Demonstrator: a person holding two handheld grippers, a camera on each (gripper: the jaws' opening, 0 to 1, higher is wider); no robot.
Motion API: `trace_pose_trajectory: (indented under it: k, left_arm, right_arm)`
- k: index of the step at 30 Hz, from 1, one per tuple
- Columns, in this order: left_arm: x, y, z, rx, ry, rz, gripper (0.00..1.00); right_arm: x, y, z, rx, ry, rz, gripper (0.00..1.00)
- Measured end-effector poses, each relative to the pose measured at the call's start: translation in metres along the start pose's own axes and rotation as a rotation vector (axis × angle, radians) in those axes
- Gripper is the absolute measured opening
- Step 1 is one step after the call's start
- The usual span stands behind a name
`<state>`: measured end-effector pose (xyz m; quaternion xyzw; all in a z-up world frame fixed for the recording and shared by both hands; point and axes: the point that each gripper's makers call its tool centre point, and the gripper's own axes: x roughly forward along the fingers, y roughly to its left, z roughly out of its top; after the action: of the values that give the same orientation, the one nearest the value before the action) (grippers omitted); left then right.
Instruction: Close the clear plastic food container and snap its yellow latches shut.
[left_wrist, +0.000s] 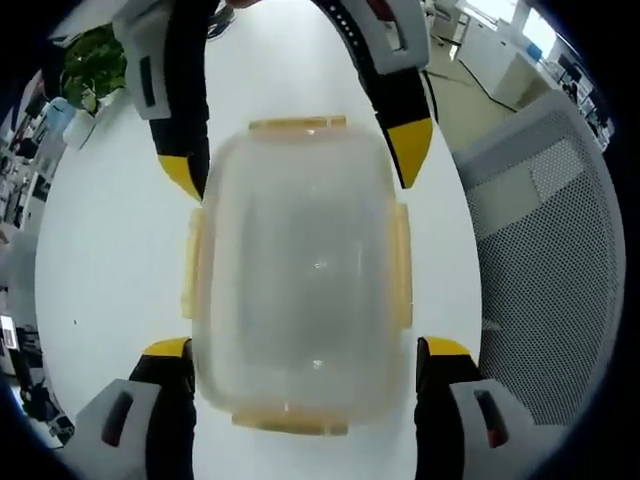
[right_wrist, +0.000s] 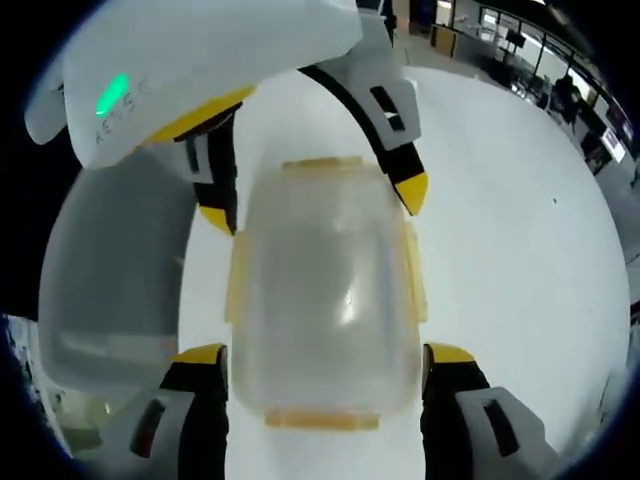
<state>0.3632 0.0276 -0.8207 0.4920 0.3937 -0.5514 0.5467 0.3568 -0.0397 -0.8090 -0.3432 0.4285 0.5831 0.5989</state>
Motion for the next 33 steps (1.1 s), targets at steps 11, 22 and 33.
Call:
trace_pose_trajectory:
  k: [11, 22, 33]
  left_arm:
    - [0.008, 0.005, 0.0, 0.029, 0.018, 0.031, 0.89]
    - [0.006, 0.004, 0.003, -0.024, -0.014, 0.026, 0.87]
    - [0.008, 0.004, 0.003, -0.023, -0.006, 0.023, 0.87]
  right_arm:
    - [0.006, -0.001, -0.003, -0.019, 0.018, -0.011, 0.82]
    - [0.009, -0.001, -0.006, -0.026, 0.052, -0.016, 0.82]
    - [0.011, -0.002, -0.004, -0.021, 0.007, -0.029, 0.84]
